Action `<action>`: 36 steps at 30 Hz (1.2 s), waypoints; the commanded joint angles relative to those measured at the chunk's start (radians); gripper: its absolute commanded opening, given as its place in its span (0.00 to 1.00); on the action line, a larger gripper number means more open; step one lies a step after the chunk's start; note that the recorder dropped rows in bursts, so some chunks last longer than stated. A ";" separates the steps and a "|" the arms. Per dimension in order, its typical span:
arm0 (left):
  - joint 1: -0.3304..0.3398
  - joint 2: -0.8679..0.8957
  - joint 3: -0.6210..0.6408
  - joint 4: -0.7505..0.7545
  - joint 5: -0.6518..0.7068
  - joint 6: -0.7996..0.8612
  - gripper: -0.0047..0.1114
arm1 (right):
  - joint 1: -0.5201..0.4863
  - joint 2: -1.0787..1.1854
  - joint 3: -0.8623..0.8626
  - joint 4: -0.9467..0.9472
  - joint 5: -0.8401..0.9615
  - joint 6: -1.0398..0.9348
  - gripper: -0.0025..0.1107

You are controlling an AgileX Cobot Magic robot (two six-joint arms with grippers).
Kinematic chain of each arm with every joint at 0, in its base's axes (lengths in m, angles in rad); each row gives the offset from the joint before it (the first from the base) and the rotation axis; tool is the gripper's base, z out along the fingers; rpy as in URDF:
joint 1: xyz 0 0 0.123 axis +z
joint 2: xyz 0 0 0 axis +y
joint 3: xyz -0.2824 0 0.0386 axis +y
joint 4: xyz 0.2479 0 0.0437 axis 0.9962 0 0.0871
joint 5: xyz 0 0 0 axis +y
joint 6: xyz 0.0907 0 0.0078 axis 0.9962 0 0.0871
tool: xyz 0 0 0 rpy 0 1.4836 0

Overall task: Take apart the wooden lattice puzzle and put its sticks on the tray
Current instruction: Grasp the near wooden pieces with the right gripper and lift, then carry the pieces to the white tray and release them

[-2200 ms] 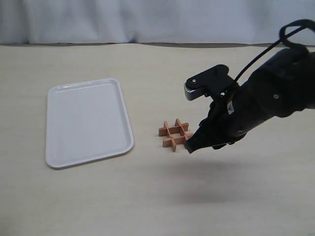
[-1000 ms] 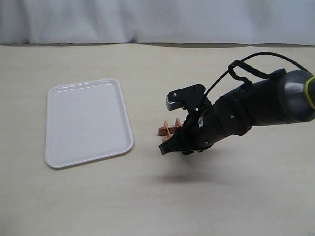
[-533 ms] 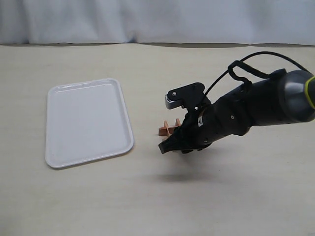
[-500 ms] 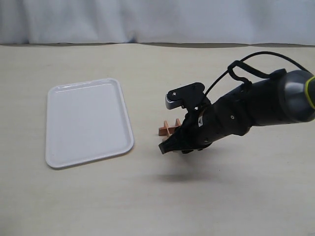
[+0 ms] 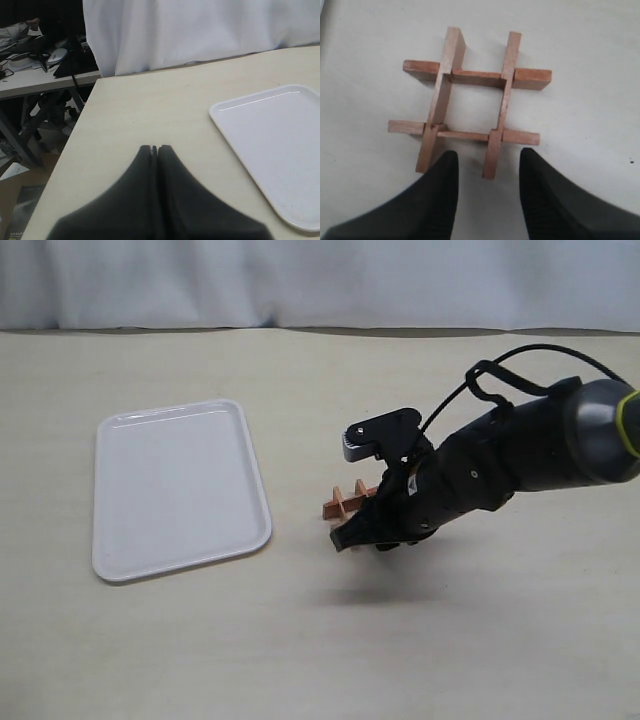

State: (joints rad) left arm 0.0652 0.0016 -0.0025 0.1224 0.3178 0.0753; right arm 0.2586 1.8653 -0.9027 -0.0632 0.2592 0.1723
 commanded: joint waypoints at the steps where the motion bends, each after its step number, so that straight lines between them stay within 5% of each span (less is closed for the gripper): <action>1: -0.002 -0.002 0.002 0.000 -0.013 -0.003 0.04 | -0.005 0.014 -0.004 -0.012 -0.022 -0.001 0.36; 5: -0.002 -0.002 0.002 0.000 -0.013 -0.003 0.04 | -0.005 0.026 -0.004 -0.012 -0.030 -0.001 0.29; 8: -0.002 -0.002 0.002 0.000 -0.013 -0.003 0.04 | -0.005 0.026 -0.004 -0.012 -0.038 -0.001 0.06; 25: -0.002 -0.002 0.002 -0.002 -0.013 -0.003 0.04 | 0.001 -0.252 -0.004 0.074 0.045 -0.001 0.06; 31: -0.002 -0.002 0.002 -0.002 -0.013 -0.003 0.04 | 0.252 -0.214 -0.130 0.182 -0.190 -0.001 0.06; 36: -0.002 -0.002 0.002 0.000 -0.013 -0.003 0.04 | 0.297 0.075 -0.388 0.182 -0.157 -0.001 0.06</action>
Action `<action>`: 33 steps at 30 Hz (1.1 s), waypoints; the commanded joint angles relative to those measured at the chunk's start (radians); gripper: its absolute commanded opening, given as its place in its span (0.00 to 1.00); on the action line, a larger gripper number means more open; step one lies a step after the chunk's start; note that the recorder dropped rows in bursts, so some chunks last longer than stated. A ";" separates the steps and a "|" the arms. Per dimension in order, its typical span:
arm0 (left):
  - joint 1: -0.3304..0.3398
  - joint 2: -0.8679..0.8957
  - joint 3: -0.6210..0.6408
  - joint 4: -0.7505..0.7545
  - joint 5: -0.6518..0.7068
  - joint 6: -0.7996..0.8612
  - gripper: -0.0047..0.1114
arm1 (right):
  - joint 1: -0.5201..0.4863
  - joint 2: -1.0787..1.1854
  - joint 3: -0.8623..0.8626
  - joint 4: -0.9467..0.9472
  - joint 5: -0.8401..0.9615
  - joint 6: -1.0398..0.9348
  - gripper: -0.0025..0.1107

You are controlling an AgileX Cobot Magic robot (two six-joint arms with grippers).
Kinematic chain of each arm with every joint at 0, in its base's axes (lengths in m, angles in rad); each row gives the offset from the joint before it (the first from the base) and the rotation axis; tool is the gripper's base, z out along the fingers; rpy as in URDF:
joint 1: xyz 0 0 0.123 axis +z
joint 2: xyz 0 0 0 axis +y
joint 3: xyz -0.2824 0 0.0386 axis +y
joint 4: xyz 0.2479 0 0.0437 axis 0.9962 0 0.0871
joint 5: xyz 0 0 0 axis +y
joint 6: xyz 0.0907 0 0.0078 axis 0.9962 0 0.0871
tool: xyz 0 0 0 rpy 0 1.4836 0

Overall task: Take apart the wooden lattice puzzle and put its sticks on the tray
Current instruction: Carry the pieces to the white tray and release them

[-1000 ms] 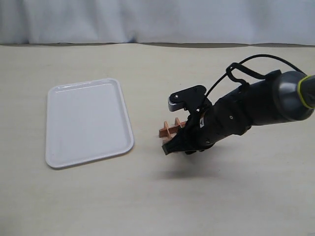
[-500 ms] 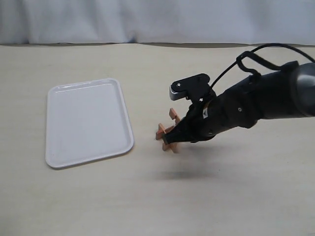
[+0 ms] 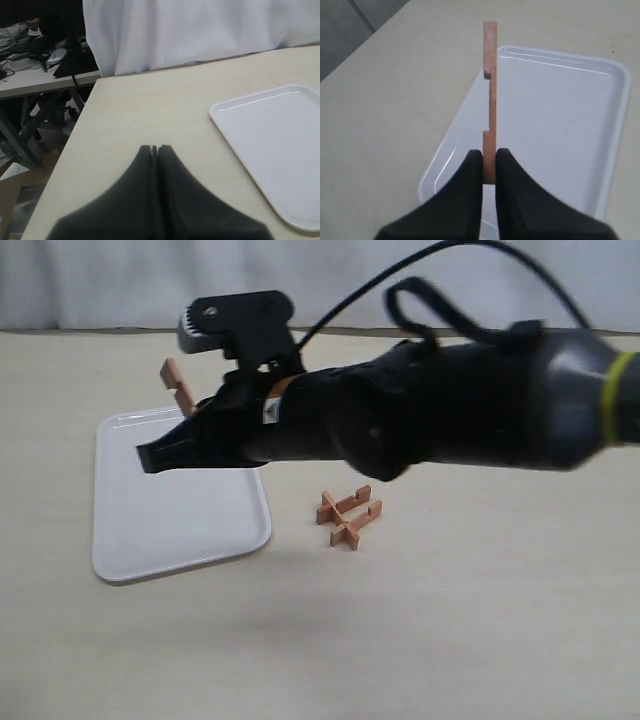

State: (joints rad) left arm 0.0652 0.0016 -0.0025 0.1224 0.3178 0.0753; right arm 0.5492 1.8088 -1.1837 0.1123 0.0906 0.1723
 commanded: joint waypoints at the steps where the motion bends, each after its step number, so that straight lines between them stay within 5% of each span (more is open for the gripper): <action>1: -0.002 -0.002 0.002 0.000 -0.013 -0.003 0.04 | 0.006 0.166 -0.141 0.006 0.012 -0.001 0.06; 9: -0.002 -0.002 0.002 0.000 -0.013 -0.003 0.04 | 0.006 0.344 -0.266 0.006 0.012 -0.001 0.19; 19: -0.002 -0.002 0.002 0.000 -0.013 -0.003 0.04 | 0.010 0.318 -0.270 -0.005 0.076 -0.003 0.52; 33: -0.002 -0.002 0.002 -0.003 -0.013 -0.003 0.04 | -0.072 0.022 -0.270 -0.235 0.675 -0.003 0.53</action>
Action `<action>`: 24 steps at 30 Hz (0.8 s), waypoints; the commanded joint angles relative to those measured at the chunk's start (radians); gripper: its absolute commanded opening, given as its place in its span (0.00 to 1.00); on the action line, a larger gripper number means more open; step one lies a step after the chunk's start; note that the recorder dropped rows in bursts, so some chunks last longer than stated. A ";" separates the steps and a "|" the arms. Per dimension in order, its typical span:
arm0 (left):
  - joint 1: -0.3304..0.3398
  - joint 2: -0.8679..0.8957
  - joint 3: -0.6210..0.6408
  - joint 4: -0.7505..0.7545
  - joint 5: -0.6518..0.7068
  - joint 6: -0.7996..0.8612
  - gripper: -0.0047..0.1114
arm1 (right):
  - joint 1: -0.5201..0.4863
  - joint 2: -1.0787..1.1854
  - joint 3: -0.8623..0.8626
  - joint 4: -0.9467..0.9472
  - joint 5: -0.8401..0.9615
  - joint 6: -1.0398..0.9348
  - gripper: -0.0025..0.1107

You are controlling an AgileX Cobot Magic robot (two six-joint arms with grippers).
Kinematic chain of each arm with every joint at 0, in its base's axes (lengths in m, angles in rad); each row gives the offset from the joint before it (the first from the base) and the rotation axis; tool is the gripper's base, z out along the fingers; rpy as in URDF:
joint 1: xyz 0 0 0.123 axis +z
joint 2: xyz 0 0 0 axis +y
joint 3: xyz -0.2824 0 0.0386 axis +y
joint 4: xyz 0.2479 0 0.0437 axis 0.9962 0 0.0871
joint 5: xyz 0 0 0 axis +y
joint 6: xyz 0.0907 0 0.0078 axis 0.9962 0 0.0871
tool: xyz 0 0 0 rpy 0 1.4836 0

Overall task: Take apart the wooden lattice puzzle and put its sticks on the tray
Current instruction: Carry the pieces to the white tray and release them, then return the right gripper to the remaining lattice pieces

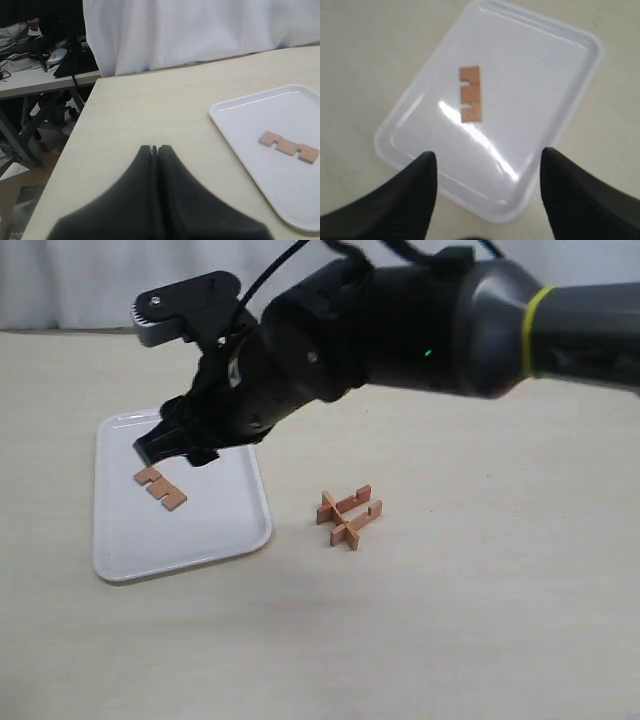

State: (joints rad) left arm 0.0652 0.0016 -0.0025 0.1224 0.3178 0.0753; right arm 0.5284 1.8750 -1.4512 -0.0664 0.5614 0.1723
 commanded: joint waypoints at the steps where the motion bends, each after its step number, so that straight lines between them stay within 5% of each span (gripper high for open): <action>1: -0.002 -0.002 0.002 -0.003 -0.013 -0.003 0.04 | -0.068 -0.051 0.000 -0.063 0.255 -0.003 0.53; 14: -0.002 -0.002 0.002 -0.003 -0.013 -0.003 0.04 | -0.123 -0.101 0.224 -0.130 0.372 -0.036 0.53; 24: -0.002 -0.002 0.002 -0.003 -0.013 -0.003 0.04 | -0.123 -0.097 0.412 -0.081 0.126 -0.038 0.53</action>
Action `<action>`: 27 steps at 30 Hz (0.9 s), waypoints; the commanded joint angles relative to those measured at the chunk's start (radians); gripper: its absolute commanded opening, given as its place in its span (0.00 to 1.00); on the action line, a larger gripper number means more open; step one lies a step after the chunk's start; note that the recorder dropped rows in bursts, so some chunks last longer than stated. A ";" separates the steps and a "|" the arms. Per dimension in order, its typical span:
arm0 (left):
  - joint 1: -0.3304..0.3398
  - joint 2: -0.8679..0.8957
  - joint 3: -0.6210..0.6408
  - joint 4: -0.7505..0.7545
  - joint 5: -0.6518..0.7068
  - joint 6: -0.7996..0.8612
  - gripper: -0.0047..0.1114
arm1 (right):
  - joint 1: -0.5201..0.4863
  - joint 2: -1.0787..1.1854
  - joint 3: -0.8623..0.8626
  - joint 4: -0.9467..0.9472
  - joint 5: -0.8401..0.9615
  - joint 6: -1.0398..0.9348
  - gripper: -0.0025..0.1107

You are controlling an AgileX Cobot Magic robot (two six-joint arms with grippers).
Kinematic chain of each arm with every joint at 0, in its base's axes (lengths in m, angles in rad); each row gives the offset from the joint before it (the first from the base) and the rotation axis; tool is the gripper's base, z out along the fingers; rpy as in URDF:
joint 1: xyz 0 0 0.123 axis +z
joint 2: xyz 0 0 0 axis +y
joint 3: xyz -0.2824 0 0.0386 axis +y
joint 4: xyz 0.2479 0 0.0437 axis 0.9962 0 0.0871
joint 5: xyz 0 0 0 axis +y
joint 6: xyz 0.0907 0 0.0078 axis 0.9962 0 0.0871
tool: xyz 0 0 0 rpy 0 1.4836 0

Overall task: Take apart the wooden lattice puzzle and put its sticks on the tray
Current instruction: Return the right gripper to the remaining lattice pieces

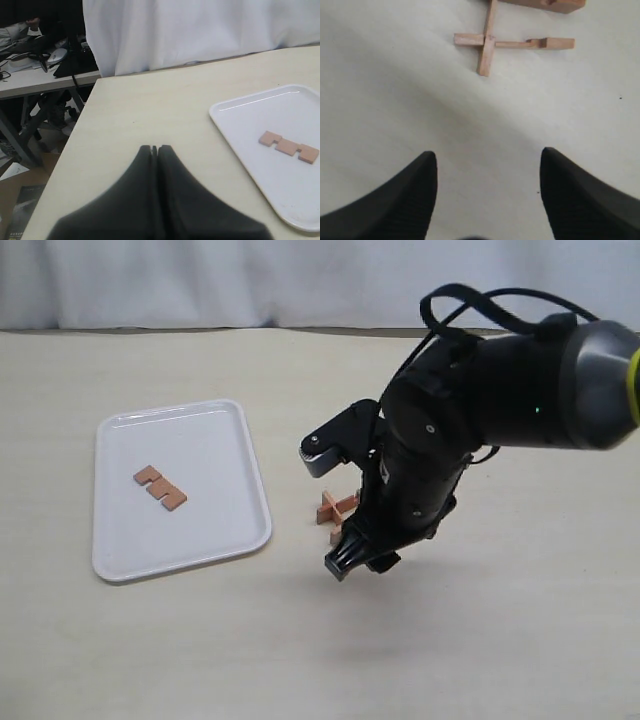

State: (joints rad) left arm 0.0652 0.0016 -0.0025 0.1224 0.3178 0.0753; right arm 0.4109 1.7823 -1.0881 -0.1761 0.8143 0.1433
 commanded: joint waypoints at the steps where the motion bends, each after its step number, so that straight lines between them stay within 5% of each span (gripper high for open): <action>1: -0.002 -0.002 0.002 -0.003 -0.013 -0.003 0.04 | -0.006 -0.002 0.062 0.033 -0.157 -0.009 0.53; 10: -0.002 -0.002 0.002 0.000 -0.013 -0.003 0.04 | -0.006 0.053 0.091 0.029 -0.309 0.024 0.53; 18: -0.002 -0.002 0.002 0.000 -0.013 -0.003 0.04 | -0.008 0.088 0.091 0.026 -0.364 0.052 0.37; 27: -0.002 -0.002 0.002 0.000 -0.013 -0.003 0.04 | -0.057 0.089 0.091 0.026 -0.385 0.077 0.37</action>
State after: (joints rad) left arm 0.0652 0.0016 -0.0025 0.1224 0.3178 0.0753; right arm 0.3716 1.8724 -1.0012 -0.1418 0.4406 0.2160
